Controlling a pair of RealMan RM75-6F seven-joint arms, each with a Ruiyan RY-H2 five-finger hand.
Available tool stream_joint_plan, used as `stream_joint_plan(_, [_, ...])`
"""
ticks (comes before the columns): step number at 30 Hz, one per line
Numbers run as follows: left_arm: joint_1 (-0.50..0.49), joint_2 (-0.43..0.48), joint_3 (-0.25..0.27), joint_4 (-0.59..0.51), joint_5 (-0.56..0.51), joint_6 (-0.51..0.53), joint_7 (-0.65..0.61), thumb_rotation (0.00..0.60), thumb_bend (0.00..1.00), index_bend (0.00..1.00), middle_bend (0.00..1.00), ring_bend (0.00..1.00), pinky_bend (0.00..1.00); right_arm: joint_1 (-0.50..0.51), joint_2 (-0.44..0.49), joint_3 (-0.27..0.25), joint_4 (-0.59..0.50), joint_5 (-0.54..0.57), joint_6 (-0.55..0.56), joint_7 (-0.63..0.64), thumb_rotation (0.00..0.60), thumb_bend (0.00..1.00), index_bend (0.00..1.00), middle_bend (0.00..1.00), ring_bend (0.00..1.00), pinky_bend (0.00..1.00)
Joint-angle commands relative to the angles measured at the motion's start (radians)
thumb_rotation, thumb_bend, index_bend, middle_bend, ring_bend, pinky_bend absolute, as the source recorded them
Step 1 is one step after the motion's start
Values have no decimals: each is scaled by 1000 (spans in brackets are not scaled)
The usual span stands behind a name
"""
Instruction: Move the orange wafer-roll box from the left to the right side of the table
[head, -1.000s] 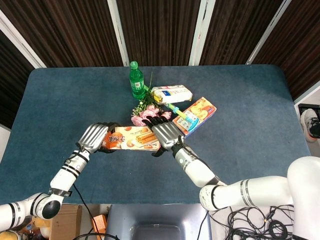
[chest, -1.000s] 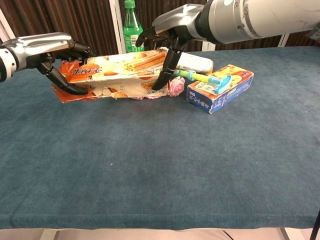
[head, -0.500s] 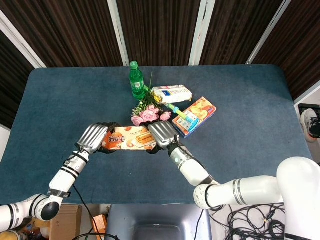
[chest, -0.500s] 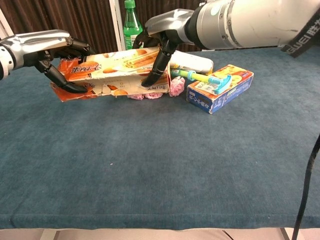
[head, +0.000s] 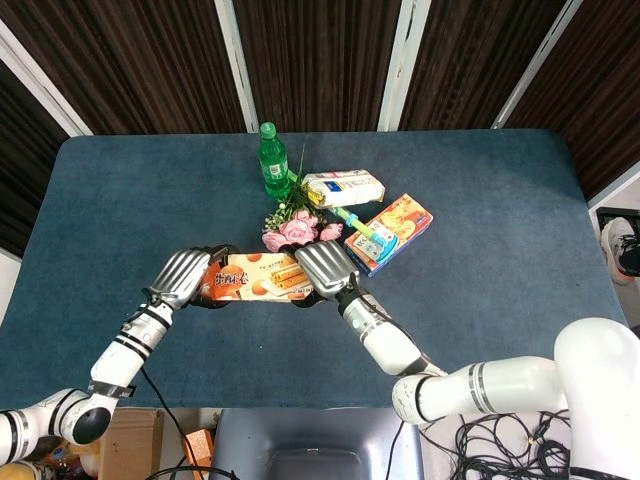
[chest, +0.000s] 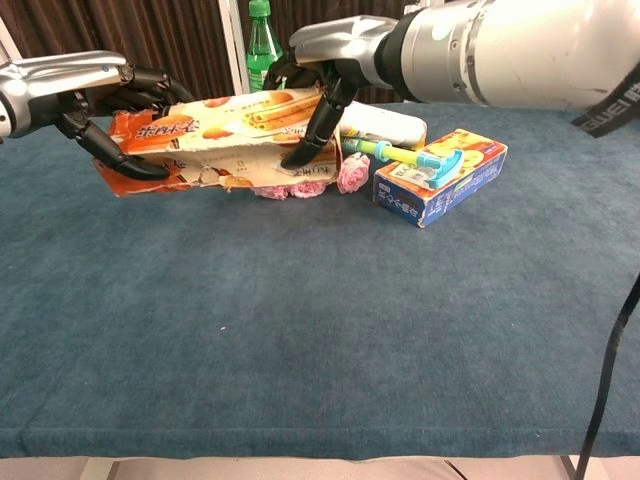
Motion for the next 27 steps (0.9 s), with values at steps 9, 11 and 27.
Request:
stream_joint_plan(9, [39,65,3,32,159,17,-205,405,196,0,10,13,196,-98,48,29,-16,-146,-21,125,600,434,857,752,753,804])
stream_joint_plan(11, [46,79,10,29,177,24,-209,406,194,0,4,8,193,-118,67,26,-31,-184,-18,140,600,433,857,752,753,804])
stream_joint_plan(27, [257,172,143,226,194,161,-232,588,194,0,0,3,171,-608,291,-320,46,-901,235,551,600,436,829,753,749,627])
